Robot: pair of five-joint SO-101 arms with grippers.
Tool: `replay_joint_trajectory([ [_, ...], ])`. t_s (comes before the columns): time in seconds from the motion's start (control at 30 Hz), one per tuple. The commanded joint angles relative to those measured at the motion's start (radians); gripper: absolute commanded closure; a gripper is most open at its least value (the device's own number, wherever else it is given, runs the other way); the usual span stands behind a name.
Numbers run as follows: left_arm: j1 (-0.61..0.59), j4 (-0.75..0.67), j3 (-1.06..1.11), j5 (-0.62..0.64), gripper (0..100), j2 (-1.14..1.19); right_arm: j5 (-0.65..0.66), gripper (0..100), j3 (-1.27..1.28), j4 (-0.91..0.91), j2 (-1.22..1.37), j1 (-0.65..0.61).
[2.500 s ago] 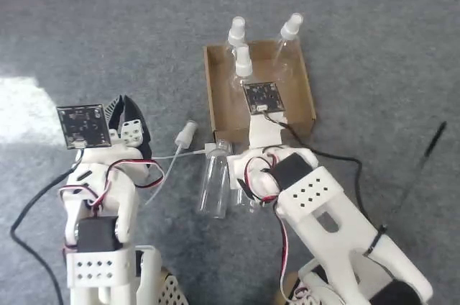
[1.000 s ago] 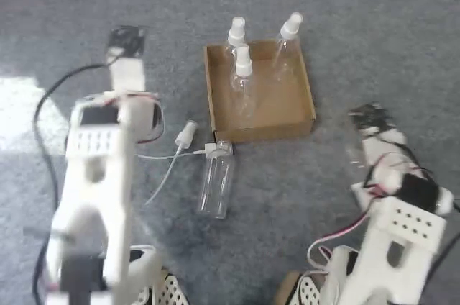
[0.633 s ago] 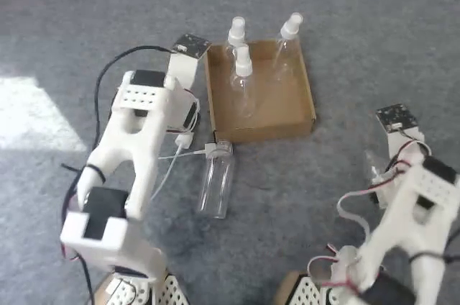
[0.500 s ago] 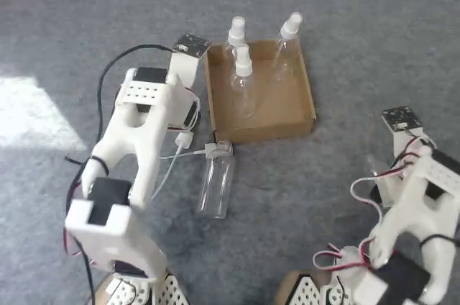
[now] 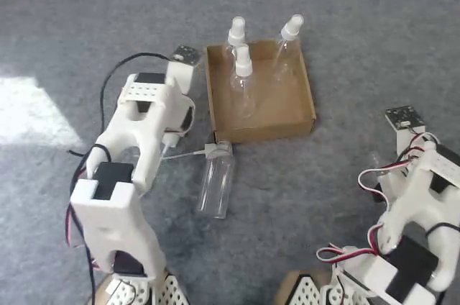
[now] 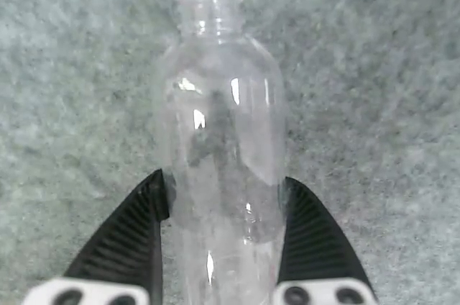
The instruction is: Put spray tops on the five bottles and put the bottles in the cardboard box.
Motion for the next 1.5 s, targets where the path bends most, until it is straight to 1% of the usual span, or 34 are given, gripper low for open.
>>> replay_joint_trajectory([
  [0.0,-0.068,0.077,-0.102,0.003,99,-0.153,0.011,96.6,-0.038,-0.016,0.007,0.008],
  [0.17,-0.118,0.169,-0.137,0.005,99,-0.437,0.005,96.6,-0.038,-0.016,0.012,0.007],
  [0.23,-0.126,0.193,-0.130,0.006,99,-0.566,0.003,96.6,-0.038,-0.010,0.012,0.004],
  [0.3,-0.127,0.247,-0.128,0.021,99,-0.674,-0.008,96.6,-0.038,-0.010,0.010,0.004],
  [0.4,-0.114,0.313,-0.076,0.060,99,-0.793,-0.077,95.9,-0.038,-0.018,0.008,0.005],
  [0.47,-0.087,0.316,0.005,0.078,99,-0.861,-0.123,91.9,-0.041,-0.019,0.005,0.002],
  [0.53,-0.060,0.284,0.117,0.091,99,-0.919,-0.172,85.9,-0.046,-0.039,0.004,0.001],
  [0.6,-0.037,0.212,0.246,0.097,99,-0.974,-0.207,80.4,-0.049,-0.059,0.005,-0.018],
  [0.73,-0.029,0.040,0.493,0.097,99,-1.063,-0.209,73.0,-0.049,-0.027,0.002,-0.059],
  [0.83,-0.029,-0.023,0.608,0.097,99,-1.105,-0.209,69.6,-0.063,-0.005,0.002,-0.079],
  [0.93,-0.029,-0.037,0.642,0.097,99,-1.131,-0.209,67.5,-0.130,0.047,0.004,-0.091],
  [1.07,-0.029,-0.037,0.650,0.118,99,-1.149,-0.199,67.8,-0.308,0.156,0.019,-0.107],
  [1.23,-0.029,-0.064,0.690,0.130,99,-1.152,-0.063,70.9,-0.491,0.309,0.134,-0.154],
  [1.33,-0.029,-0.101,0.727,0.130,99,-1.152,-0.021,71.0,-0.555,0.318,0.251,-0.156],
  [1.47,-0.026,-0.123,0.746,0.130,99,-1.152,-0.026,71.0,-0.595,0.329,0.378,-0.156],
])
